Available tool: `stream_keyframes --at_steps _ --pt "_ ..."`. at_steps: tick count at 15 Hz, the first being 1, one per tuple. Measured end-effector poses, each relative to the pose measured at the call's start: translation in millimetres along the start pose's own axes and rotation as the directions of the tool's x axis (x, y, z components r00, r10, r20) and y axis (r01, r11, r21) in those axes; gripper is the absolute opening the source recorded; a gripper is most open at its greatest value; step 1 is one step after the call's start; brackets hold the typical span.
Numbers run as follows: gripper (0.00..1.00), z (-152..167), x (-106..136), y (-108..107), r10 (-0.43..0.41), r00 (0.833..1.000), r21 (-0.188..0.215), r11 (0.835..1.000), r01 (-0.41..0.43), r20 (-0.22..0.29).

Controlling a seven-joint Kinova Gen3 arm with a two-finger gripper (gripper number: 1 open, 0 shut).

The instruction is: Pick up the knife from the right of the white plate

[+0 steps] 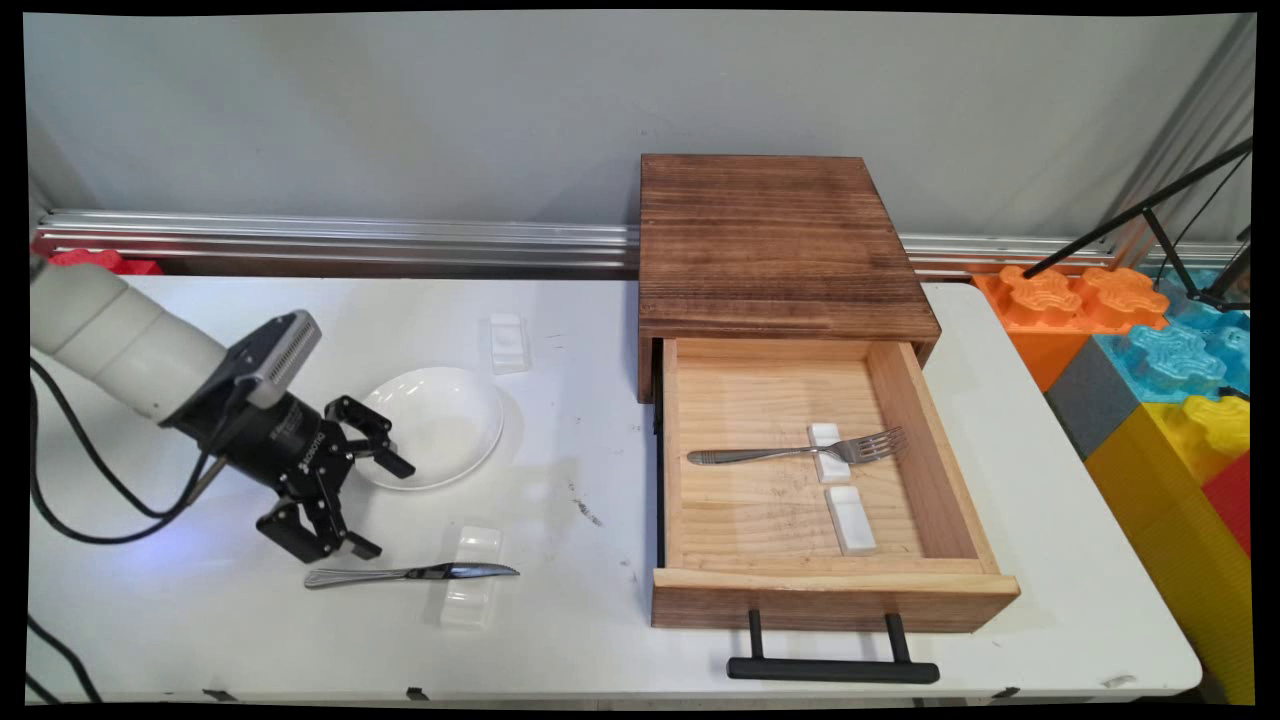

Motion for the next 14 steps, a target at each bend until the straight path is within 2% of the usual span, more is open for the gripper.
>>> stream_keyframes --at_steps 5,14 --pt "1.00 21 -13 7 0.006 1.000 -0.003 1.000 -0.006 -0.009" --pt "1.00 37 -28 11 0.036 0.999 -0.017 0.999 -0.037 -0.029"
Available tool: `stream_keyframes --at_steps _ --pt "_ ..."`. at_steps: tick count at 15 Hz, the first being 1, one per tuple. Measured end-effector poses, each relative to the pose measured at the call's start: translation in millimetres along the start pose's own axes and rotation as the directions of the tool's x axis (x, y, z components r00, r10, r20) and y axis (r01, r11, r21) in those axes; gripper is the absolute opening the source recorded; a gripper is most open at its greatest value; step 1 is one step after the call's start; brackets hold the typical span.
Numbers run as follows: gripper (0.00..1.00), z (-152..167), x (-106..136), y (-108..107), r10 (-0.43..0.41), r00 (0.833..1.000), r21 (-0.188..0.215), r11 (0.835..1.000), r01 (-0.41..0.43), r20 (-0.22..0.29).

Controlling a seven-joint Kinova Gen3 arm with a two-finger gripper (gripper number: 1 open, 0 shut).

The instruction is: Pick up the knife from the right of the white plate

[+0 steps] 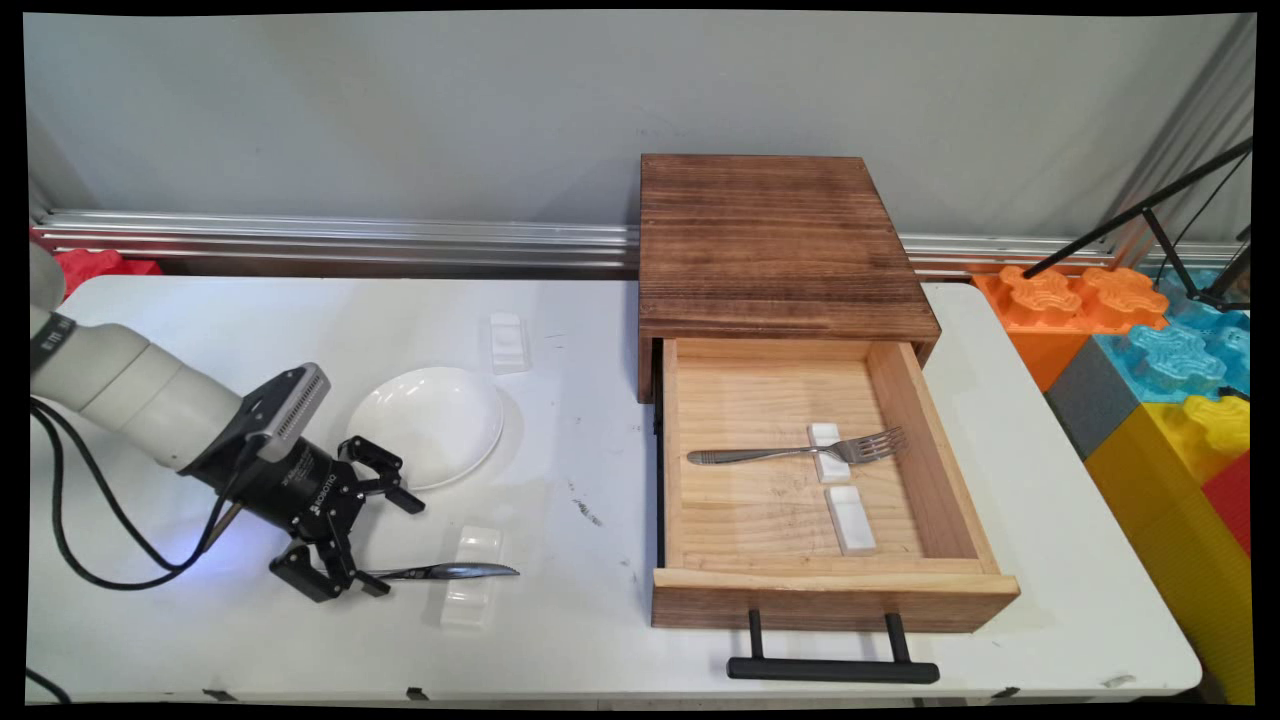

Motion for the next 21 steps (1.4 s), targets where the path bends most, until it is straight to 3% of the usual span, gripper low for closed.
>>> stream_keyframes --at_steps 21 --pt "1.00 14 -11 13 0.047 0.999 0.003 0.999 -0.047 0.002"
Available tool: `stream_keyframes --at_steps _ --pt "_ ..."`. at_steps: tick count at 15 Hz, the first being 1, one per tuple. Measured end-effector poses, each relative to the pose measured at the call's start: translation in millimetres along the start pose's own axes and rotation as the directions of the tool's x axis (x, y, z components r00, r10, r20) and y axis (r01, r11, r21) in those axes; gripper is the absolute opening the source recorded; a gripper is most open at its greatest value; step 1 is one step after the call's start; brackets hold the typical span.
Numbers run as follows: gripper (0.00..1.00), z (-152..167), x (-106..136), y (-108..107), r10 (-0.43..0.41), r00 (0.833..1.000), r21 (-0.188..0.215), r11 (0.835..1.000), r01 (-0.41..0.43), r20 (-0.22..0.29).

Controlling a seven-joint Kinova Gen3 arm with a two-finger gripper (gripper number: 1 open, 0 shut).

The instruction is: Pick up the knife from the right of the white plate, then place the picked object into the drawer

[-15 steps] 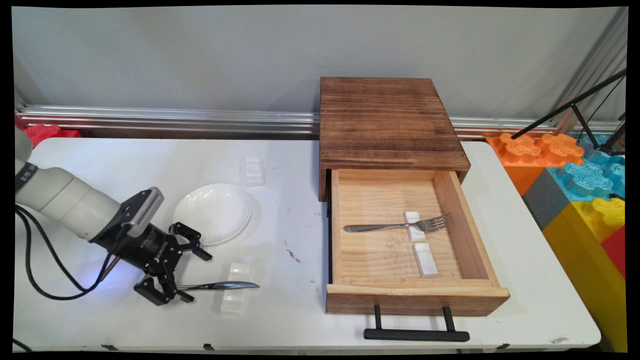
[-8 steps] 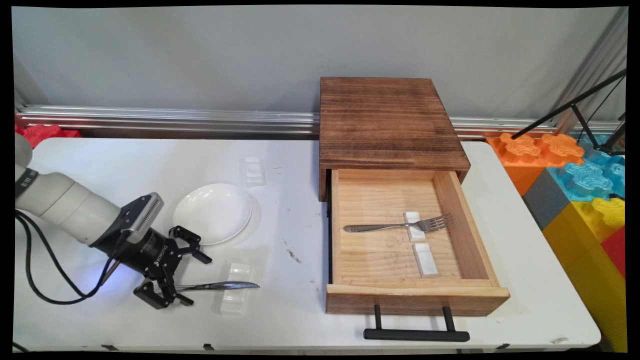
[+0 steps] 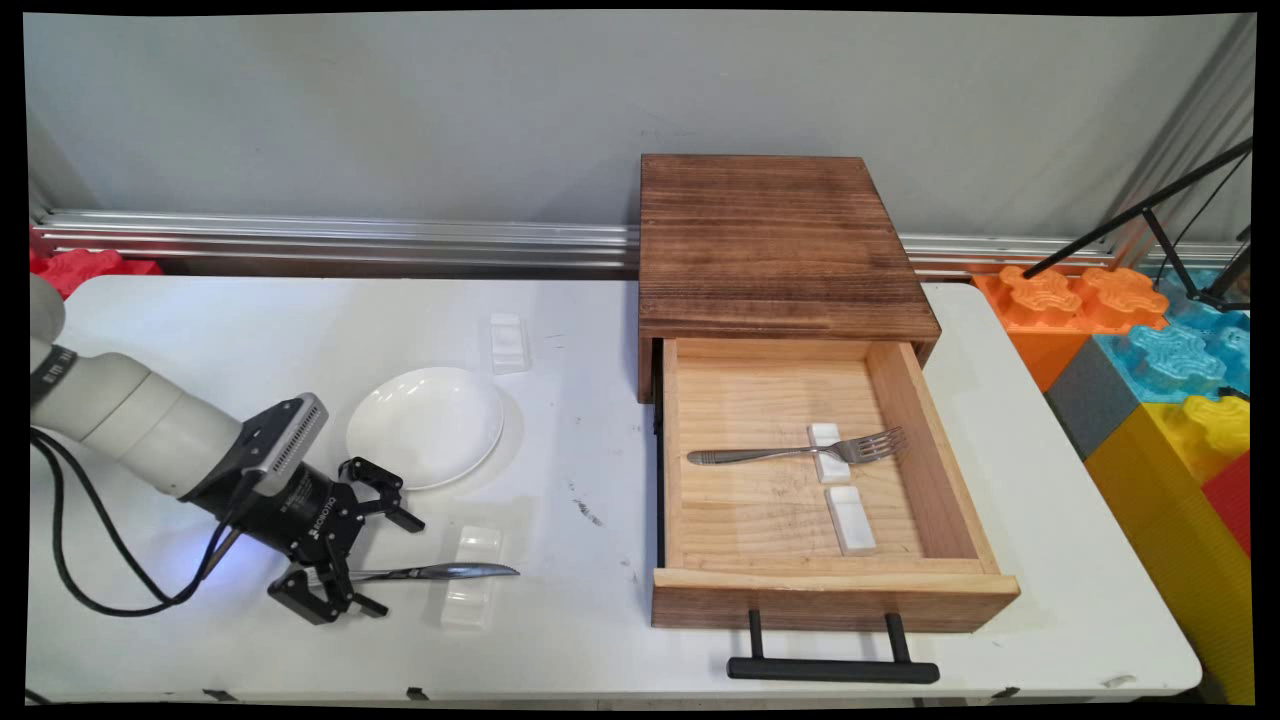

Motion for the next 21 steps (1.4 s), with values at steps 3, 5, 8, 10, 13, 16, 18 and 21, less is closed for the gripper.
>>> stream_keyframes --at_steps 3,5,8,10,13,16,18,21 --pt "0.00 1 0 0 0.003 1.000 0.002 1.000 -0.003 0.001" --pt "0.00 2 0 0 0.006 1.000 0.003 1.000 -0.006 0.003" --pt "0.00 3 -1 0 0.009 1.000 0.003 1.000 -0.009 0.008" --pt "0.00 3 -1 0 0.010 1.000 0.002 1.000 -0.011 0.010" --pt "0.00 2 -1 -1 0.013 1.000 -0.003 1.000 -0.013 0.009" --pt "0.00 -3 1 -2 0.017 1.000 -0.012 1.000 -0.017 0.001" --pt "0.00 -7 2 -2 0.018 1.000 -0.017 1.000 -0.018 -0.004" --pt "0.00 -17 8 -4 0.020 1.000 -0.028 0.999 -0.021 -0.017"
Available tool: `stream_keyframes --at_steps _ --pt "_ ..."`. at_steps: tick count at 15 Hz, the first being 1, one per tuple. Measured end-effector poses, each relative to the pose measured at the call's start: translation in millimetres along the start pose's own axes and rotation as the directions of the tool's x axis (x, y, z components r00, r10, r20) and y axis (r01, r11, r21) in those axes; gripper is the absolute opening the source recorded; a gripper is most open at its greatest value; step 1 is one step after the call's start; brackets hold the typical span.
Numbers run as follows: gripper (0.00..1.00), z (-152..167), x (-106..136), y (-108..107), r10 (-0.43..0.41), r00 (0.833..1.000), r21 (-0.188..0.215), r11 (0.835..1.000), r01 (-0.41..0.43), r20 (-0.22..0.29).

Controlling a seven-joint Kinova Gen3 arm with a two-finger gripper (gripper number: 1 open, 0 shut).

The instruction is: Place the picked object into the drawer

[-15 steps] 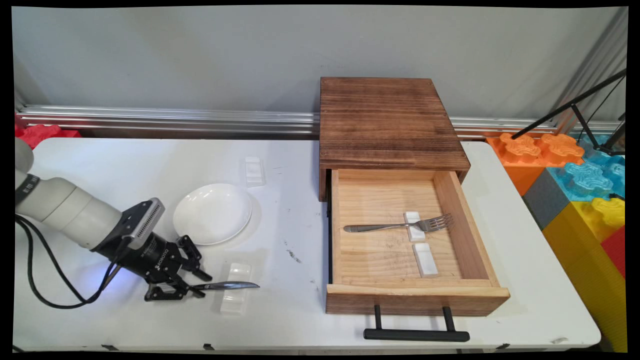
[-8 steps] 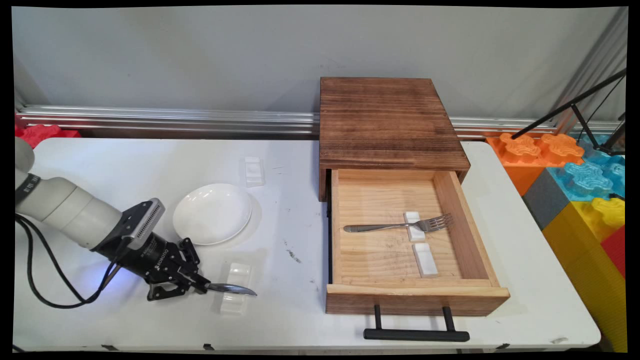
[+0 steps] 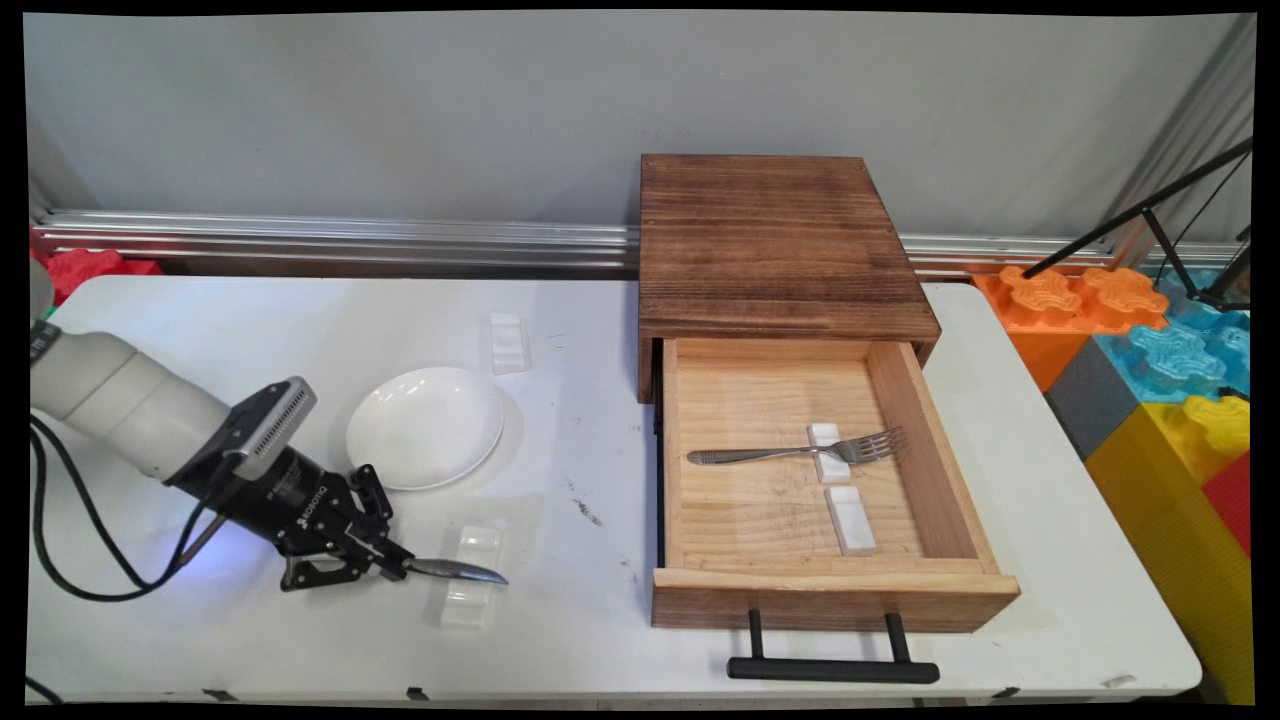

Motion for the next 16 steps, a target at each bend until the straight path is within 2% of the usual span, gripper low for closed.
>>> stream_keyframes --at_steps 7,16 --pt "0.00 -29 22 -2 -0.017 0.999 0.000 1.000 0.017 -0.031" --pt "0.00 -65 67 6 -0.058 0.996 0.035 0.998 0.061 -0.070"
